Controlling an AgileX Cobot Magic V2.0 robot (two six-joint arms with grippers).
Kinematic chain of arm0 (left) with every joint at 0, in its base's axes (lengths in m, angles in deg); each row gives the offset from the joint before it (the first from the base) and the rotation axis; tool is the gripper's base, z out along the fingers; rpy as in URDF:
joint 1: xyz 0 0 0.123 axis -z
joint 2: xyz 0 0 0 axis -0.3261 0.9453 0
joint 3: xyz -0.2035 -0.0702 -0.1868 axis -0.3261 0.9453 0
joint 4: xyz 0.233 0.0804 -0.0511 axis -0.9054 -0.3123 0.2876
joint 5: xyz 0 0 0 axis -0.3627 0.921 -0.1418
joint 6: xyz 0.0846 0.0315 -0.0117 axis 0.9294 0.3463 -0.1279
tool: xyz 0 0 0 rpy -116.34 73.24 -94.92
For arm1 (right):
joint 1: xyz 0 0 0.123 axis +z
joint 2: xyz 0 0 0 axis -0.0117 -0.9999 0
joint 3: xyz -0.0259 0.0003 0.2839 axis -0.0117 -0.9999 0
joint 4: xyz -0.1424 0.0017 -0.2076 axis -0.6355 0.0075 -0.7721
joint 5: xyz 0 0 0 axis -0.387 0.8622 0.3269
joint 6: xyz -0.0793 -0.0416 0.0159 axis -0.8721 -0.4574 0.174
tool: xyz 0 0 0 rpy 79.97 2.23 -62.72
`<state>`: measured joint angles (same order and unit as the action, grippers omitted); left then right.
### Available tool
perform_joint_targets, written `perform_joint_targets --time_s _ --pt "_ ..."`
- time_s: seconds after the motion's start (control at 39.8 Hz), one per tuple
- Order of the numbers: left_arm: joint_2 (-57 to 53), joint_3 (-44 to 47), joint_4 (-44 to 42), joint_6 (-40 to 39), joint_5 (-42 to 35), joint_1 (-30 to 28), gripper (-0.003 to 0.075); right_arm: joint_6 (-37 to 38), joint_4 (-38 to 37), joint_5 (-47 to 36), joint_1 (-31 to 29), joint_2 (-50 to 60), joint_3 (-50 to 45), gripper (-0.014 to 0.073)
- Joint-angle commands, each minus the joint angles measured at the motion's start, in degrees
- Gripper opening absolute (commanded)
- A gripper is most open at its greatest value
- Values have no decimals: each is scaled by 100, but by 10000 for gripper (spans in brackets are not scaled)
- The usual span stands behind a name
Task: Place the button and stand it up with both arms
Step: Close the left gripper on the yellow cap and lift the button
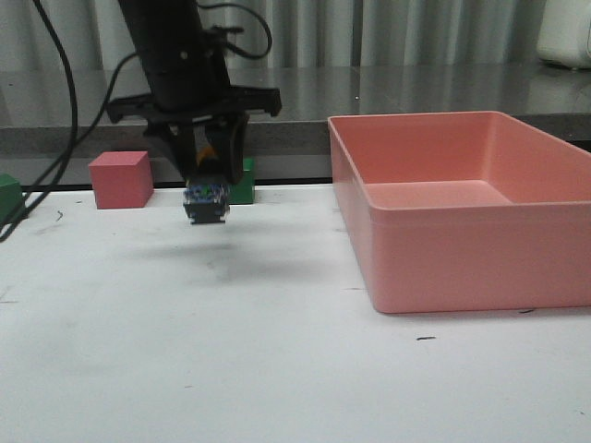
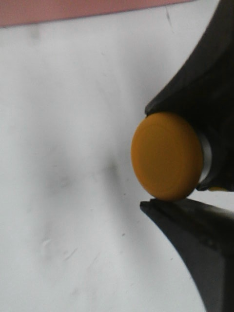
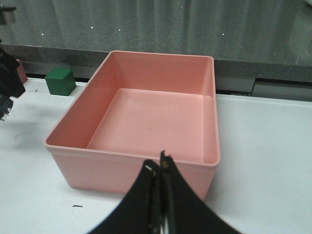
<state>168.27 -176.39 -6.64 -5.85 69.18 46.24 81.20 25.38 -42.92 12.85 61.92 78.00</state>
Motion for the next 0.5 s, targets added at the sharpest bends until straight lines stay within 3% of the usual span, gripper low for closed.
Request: perform_joint_targets --time_s 0.0,0.28,0.48 --pt "-800 155 -309 -4 -646 33 282 -56 -104 -500 -35 -37 154 -69" --pt "-2106 1968 -538 -30 -2768 33 283 -56 -104 -500 -35 -37 154 -69" --pt "-2859 3077 -777 -30 -3823 33 282 -56 -104 -500 -35 -37 154 -69"
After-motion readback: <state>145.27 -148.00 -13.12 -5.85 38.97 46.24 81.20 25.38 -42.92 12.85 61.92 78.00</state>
